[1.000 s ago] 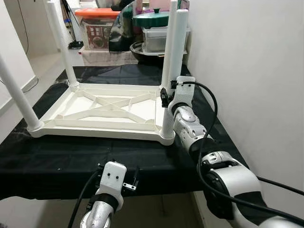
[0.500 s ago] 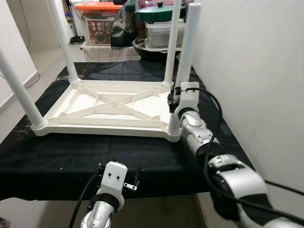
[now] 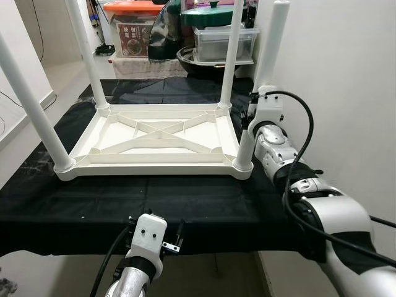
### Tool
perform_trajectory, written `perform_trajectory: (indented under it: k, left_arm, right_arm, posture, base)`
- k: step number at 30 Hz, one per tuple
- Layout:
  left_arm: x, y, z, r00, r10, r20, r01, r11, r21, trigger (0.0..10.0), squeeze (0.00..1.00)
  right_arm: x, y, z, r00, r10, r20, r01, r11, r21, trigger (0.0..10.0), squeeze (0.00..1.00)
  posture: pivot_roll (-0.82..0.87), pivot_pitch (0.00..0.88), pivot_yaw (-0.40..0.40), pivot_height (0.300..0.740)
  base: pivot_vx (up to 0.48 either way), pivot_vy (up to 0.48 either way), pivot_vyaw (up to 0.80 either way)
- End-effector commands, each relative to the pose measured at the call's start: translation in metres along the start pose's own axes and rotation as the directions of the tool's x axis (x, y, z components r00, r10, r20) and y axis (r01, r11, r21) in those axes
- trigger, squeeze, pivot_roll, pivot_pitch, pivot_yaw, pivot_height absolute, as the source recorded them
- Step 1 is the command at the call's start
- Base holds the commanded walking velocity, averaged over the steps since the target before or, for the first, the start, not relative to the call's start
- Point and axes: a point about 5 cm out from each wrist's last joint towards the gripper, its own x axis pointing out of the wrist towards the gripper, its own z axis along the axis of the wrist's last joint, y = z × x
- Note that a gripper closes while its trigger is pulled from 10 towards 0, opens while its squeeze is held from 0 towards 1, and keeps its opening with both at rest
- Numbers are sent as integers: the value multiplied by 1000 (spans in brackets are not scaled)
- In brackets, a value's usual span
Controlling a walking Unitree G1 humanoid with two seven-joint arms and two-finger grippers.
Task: Building children table
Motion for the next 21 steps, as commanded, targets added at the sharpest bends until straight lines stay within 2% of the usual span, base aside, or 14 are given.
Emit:
perform_trajectory:
  k: [1,4,7,9,10,12,13,15,17,18,21]
  left_arm:
    - [-3,-1,-1,1000,-1,-16,1,1000,-3,10000,0]
    - [-3,-1,-1,1000,0,-17,0,1000,-3,10000,0]
    - [-3,1,-1,1000,7,-18,-7,1000,-4,10000,0]
    - [-2,2,-1,1000,8,-18,-8,1000,-2,10000,0]
    - [-2,2,-1,1000,8,-18,-8,1000,-2,10000,0]
    - [1,2,-2,1000,6,-17,-6,1000,-1,10000,0]
    - [1,2,-2,1000,6,-17,-6,1000,-1,10000,0]
    - [3,3,-2,1000,5,-17,-5,1000,0,10000,0]
    - [3,3,-2,1000,5,-17,-5,1000,0,10000,0]
    - [5,3,-3,1000,6,-19,-6,1000,1,10000,0]
    - [5,3,-3,1000,6,-20,-6,1000,1,10000,0]
  right_arm:
    - [3,-5,25,996,-23,81,21,1000,21,10000,0]
    - [4,-4,27,996,-20,81,18,999,30,10000,0]
    - [3,4,25,997,16,82,-19,999,37,10000,0]
    - [-1,13,10,997,56,56,-59,997,58,10000,0]
    - [-1,13,10,997,56,56,-59,997,58,10000,0]
    - [-5,21,-7,995,101,20,-102,987,123,10000,0]
    - [-5,21,-7,995,101,20,-102,987,123,10000,0]
    - [-11,33,-26,987,163,-14,-156,966,204,10000,0]
    - [-11,33,-26,987,163,-14,-156,966,204,10000,0]
    - [-15,37,-34,981,193,-20,-182,951,249,10000,0]
    - [-16,38,-35,979,202,-18,-191,947,260,10000,0]
  posture:
    - [37,30,-34,734]
    - [37,30,-34,734]
    - [29,32,-38,734]
    - [22,26,-33,734]
    - [22,26,-33,734]
    - [9,11,-31,734]
    - [9,11,-31,734]
    - [-1,4,-26,734]
    - [-1,4,-26,734]
    - [-4,0,-28,734]
    - [-4,0,-28,734]
  base:
    - [0,0,0]
    - [0,0,0]
    - [0,0,0]
    - [0,0,0]
    - [0,0,0]
    - [0,0,0]
    - [0,0,0]
    - [0,0,0]
    - [0,0,0]
    - [0,0,0]
    - [0,0,0]
